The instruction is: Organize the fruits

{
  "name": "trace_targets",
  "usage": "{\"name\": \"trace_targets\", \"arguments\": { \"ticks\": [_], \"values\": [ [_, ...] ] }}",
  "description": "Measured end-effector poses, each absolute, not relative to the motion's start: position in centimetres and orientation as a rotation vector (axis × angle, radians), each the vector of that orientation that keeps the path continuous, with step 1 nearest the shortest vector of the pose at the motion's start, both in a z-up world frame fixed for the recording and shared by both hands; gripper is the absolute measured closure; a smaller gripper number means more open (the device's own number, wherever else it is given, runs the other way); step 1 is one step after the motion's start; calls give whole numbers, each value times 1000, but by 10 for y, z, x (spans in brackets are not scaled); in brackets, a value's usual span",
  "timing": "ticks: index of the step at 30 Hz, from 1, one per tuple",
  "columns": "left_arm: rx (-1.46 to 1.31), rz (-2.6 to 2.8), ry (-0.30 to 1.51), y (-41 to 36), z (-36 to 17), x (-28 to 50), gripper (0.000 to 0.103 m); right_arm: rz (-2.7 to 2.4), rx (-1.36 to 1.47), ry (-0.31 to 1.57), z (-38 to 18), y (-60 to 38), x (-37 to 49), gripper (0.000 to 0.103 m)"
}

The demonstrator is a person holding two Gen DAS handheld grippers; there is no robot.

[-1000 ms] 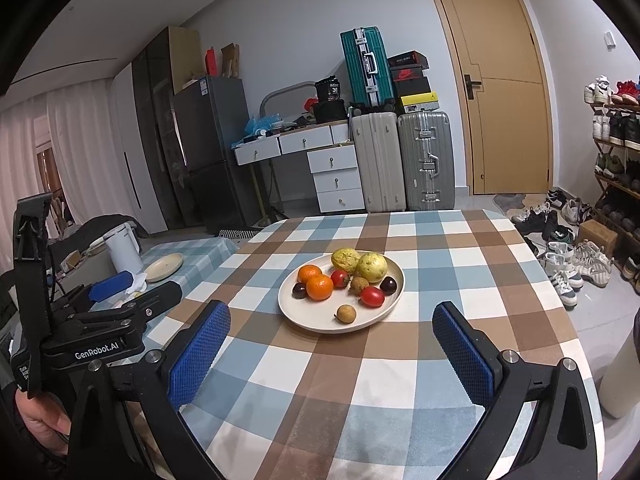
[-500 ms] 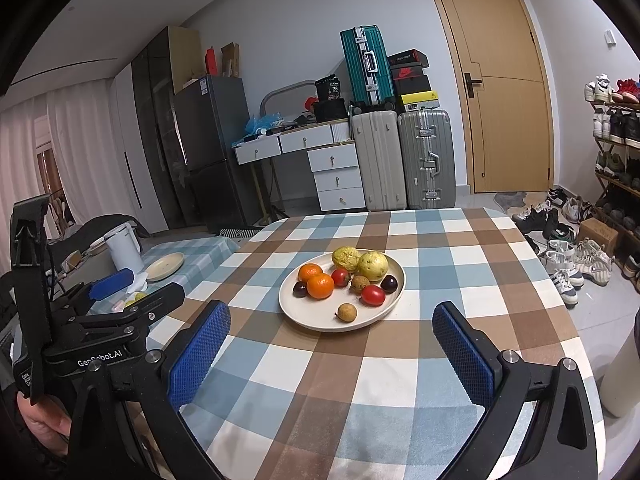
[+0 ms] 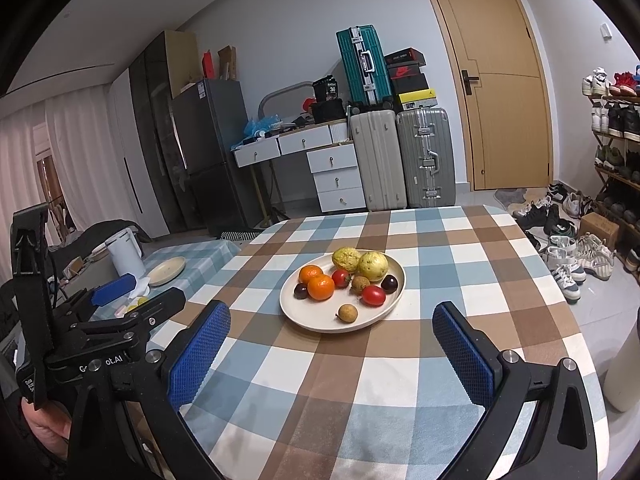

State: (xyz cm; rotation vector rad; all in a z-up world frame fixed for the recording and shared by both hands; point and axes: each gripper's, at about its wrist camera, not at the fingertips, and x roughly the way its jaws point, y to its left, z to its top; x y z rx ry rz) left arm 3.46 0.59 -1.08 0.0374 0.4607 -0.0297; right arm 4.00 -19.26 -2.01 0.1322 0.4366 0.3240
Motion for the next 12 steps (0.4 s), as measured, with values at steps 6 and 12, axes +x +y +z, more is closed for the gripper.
{"name": "trace_targets", "arguments": {
  "ticks": [6, 12],
  "values": [
    [21, -22, 471, 10, -11, 39, 1, 325, 131, 434, -20, -192, 40, 0],
    [-6, -23, 487, 14, -12, 43, 1, 324, 128, 438, -20, -192, 40, 0]
  ]
}}
